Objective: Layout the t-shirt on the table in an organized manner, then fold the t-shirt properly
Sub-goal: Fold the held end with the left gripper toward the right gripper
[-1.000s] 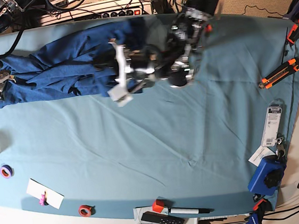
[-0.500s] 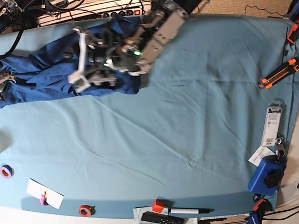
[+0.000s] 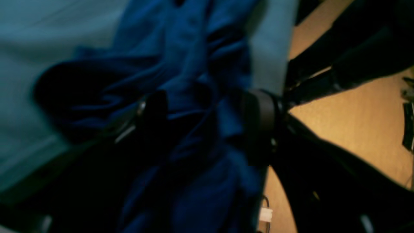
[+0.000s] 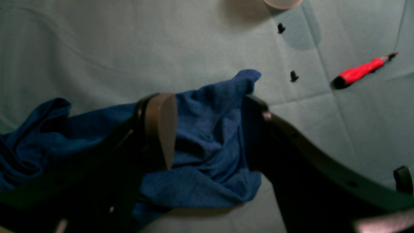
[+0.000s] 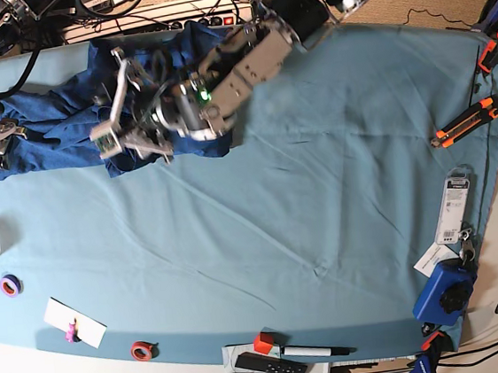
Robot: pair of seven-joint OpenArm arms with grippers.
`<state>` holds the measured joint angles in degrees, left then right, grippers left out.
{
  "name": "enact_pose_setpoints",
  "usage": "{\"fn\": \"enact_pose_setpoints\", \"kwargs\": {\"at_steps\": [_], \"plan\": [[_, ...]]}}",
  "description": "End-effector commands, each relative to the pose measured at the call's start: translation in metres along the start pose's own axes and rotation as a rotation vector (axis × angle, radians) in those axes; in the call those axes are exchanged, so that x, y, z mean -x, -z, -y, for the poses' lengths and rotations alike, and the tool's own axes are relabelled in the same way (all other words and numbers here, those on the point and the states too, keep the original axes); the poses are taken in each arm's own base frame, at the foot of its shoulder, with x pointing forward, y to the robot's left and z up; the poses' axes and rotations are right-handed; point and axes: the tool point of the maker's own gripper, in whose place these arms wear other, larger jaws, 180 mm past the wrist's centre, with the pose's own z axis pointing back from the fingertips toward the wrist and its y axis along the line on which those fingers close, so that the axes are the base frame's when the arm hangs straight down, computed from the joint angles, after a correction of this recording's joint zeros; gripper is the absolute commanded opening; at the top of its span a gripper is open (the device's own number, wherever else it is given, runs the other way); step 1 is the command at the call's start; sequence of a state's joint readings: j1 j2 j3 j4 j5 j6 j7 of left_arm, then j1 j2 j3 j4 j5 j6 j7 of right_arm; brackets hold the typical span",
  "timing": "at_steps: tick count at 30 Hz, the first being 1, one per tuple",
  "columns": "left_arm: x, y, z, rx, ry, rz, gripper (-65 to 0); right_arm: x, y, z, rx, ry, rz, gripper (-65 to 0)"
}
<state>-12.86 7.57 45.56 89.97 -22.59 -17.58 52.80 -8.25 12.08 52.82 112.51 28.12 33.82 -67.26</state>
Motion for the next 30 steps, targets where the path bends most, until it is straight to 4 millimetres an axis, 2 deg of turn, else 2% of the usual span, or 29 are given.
{"fn": "enact_pose_setpoints", "kwargs": {"at_steps": [1, 4, 7, 11, 12, 14, 18, 20, 23, 24, 26, 29, 30], "plan": [[-0.03, -0.006, 0.001, 0.029, -0.004, 0.082, -29.0, -0.016, -0.004, 0.003, 0.009, -0.017, 0.053, -33.3], [-0.037, -0.018, 0.001, 0.113, -0.035, 0.111, -33.5, -0.016, -0.004, 0.003, 0.01, -0.017, 0.054, -33.3], [-0.025, -0.029, -0.004, 0.171, -0.047, 0.06, -41.8, -0.016, -0.004, 0.003, 0.01, -0.017, 0.055, -33.3], [-0.005, -0.044, -0.031, 0.127, -0.083, -0.001, -63.7, -0.017, -0.004, 0.003, 0.01, -0.017, 0.06, -33.3], [0.002, -0.048, -0.04, 0.108, -0.1, -0.006, -65.0, -0.018, -0.004, 0.003, 0.01, -0.017, 0.062, -33.3], [0.018, -0.058, -0.055, 0.077, -0.117, -0.033, -65.0, -0.019, -0.004, 0.003, 0.009, -0.017, 0.067, -33.3], [0.055, -0.075, -0.067, 0.074, -0.144, -0.115, -43.0, -0.02, -0.004, 0.003, 0.009, -0.017, 0.076, -33.3], [0.07, -0.082, -0.072, 0.068, -0.16, -0.139, -43.2, -0.02, -0.004, 0.003, 0.009, -0.017, 0.076, -33.3], [0.083, -0.092, -0.076, 0.07, -0.18, -0.152, -56.2, -0.021, -0.004, 0.003, 0.008, -0.017, 0.079, -33.3], [0.084, -0.094, -0.076, 0.079, -0.191, -0.145, -57.2, -0.021, -0.004, 0.003, 0.008, -0.017, 0.079, -33.3], [0.085, -0.097, -0.075, 0.093, -0.219, -0.132, -54.8, -0.021, -0.004, 0.003, 0.008, -0.017, 0.079, -33.3], [0.086, -0.096, -0.07, 0.114, -0.233, -0.122, -43.6, -0.021, -0.004, 0.003, 0.008, -0.017, 0.078, -33.3], [0.085, -0.096, -0.067, 0.126, -0.243, -0.112, -42.4, -0.021, -0.004, 0.003, 0.008, -0.017, 0.078, -33.3]]}}
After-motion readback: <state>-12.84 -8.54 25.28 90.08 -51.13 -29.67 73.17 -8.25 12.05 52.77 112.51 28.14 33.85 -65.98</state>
